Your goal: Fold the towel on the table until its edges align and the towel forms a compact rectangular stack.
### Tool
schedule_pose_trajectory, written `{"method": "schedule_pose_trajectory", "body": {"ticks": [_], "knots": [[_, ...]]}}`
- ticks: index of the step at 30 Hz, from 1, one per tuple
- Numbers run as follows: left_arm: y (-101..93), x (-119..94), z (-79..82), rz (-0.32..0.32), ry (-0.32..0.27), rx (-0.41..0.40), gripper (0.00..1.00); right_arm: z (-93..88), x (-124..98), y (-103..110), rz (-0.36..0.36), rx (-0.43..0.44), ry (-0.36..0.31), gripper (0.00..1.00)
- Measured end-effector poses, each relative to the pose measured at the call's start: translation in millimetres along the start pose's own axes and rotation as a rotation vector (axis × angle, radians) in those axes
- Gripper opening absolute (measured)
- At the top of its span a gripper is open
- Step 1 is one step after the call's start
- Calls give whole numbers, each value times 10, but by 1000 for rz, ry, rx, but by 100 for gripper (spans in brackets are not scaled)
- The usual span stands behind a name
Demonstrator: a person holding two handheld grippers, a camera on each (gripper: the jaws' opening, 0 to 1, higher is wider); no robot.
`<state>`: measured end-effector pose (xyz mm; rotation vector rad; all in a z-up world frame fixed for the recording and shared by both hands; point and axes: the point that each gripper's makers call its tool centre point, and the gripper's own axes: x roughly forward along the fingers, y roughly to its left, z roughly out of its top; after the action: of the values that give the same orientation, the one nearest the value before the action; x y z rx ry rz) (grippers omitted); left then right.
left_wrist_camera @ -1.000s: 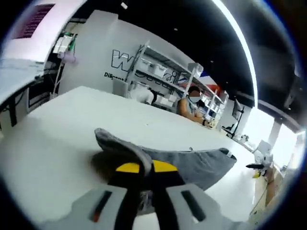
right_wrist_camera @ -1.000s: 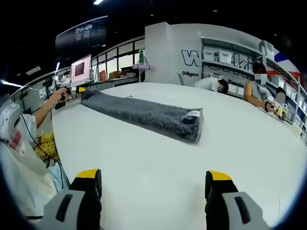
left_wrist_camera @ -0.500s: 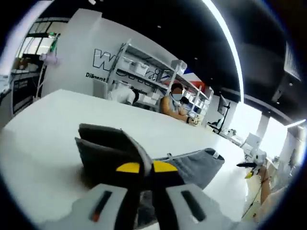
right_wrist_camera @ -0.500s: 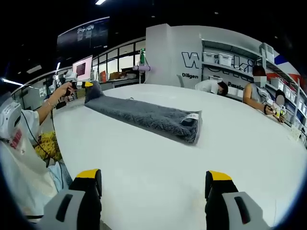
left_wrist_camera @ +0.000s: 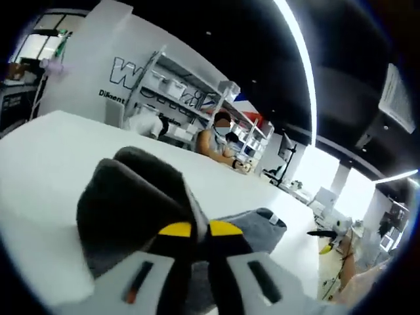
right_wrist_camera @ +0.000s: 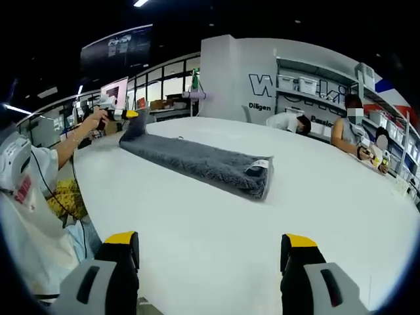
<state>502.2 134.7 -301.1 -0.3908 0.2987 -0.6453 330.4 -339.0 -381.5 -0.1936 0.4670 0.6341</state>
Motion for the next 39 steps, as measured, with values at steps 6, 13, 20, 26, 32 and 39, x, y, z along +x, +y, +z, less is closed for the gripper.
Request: {"method": "schedule_pose_trajectory", "body": {"ticks": [6, 13, 20, 26, 32, 39], "knots": [[-210, 134, -30, -68, 9, -26, 8, 27, 4, -4, 0, -8, 1, 93], [-476, 300, -44, -135, 17, -37, 8, 80, 42, 22, 11, -19, 1, 93], [-717, 483, -119, -181, 42, -28, 8, 150, 49, 40, 20, -35, -6, 93], [-916, 664, -110, -223, 47, -28, 8, 169, 39, 68, 26, -41, -14, 93], [-1187, 876, -126, -269, 59, -27, 8, 185, -1, 78, 31, -46, -24, 93], [-1494, 1097, -159, -320, 85, -12, 8, 240, -46, 64, 34, -56, -31, 93]]}}
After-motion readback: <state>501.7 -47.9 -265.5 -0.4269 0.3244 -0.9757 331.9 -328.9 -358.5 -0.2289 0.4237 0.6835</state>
